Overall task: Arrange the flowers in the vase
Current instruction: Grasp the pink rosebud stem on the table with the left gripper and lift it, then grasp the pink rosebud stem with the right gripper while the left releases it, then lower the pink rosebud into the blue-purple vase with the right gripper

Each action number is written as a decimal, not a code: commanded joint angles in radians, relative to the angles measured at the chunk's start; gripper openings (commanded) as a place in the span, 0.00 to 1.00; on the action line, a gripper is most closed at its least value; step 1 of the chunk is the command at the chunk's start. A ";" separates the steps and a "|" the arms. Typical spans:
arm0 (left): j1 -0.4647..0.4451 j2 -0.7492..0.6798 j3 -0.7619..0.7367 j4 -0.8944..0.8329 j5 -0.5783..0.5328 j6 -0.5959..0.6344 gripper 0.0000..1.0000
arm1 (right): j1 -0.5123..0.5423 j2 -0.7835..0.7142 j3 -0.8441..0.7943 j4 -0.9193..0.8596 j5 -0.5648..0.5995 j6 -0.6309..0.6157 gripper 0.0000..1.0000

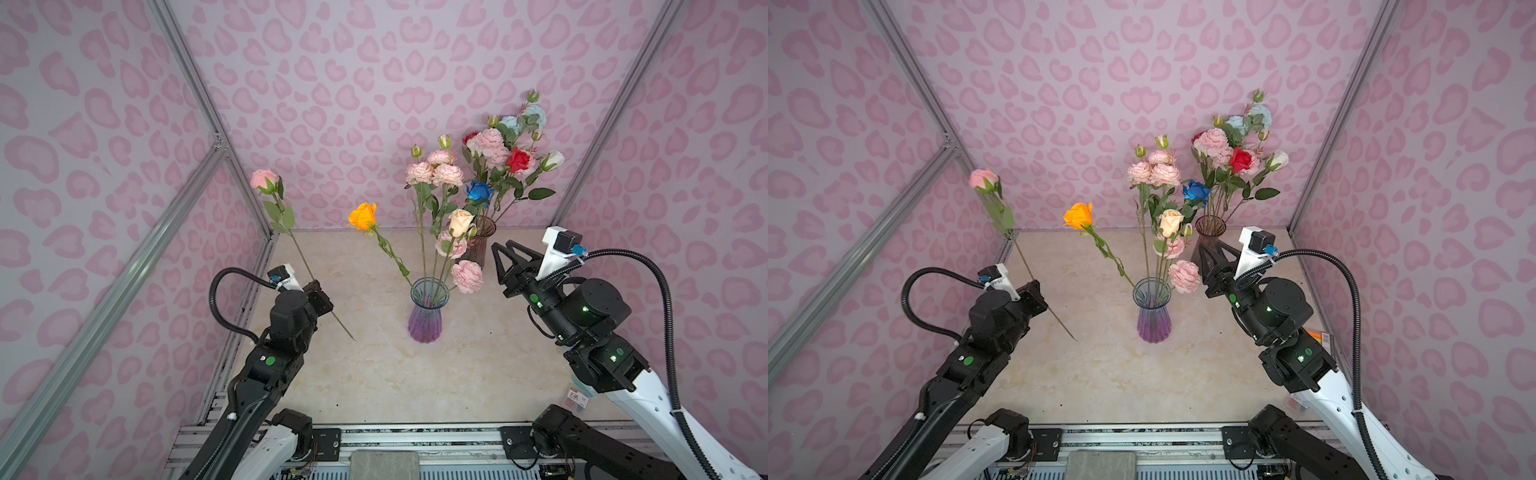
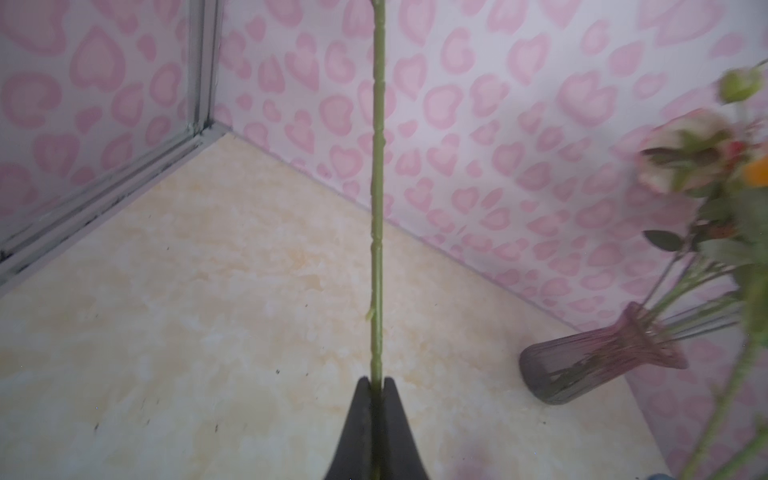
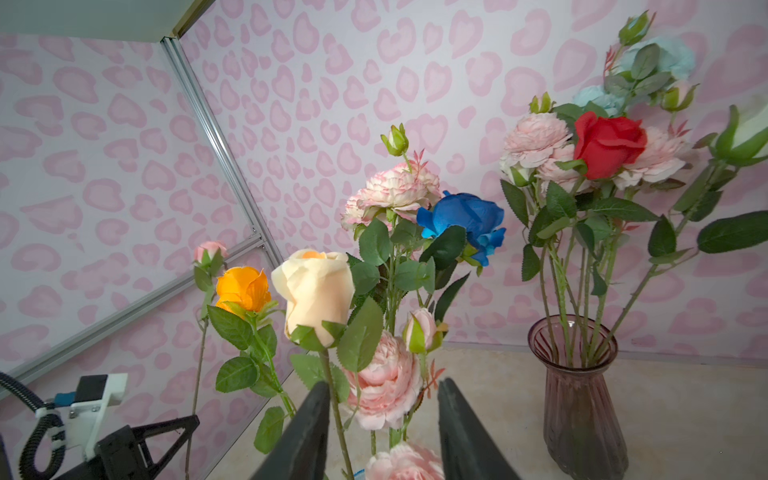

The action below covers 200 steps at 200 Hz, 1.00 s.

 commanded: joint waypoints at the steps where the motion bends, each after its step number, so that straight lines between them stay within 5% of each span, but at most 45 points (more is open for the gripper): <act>1: -0.019 -0.091 -0.018 0.243 0.188 0.159 0.03 | 0.011 0.034 0.037 0.031 -0.131 -0.003 0.49; 43: -0.124 -0.087 0.087 0.303 0.403 0.241 0.03 | 0.154 0.155 0.178 0.015 -0.227 -0.092 0.56; 94: -0.385 0.049 0.167 0.341 0.379 0.351 0.03 | 0.327 0.384 0.421 0.003 -0.298 -0.156 0.61; 140: -0.455 0.117 0.186 0.388 0.372 0.369 0.03 | 0.336 0.485 0.514 0.013 -0.326 -0.125 0.61; 158: -0.461 0.123 0.186 0.386 0.374 0.369 0.03 | 0.335 0.505 0.524 0.016 -0.318 -0.120 0.51; 173: -0.464 0.118 0.176 0.389 0.368 0.374 0.03 | 0.335 0.522 0.539 0.014 -0.314 -0.109 0.26; 200: -0.465 0.102 0.158 0.393 0.348 0.372 0.03 | 0.335 0.526 0.533 0.042 -0.317 -0.086 0.00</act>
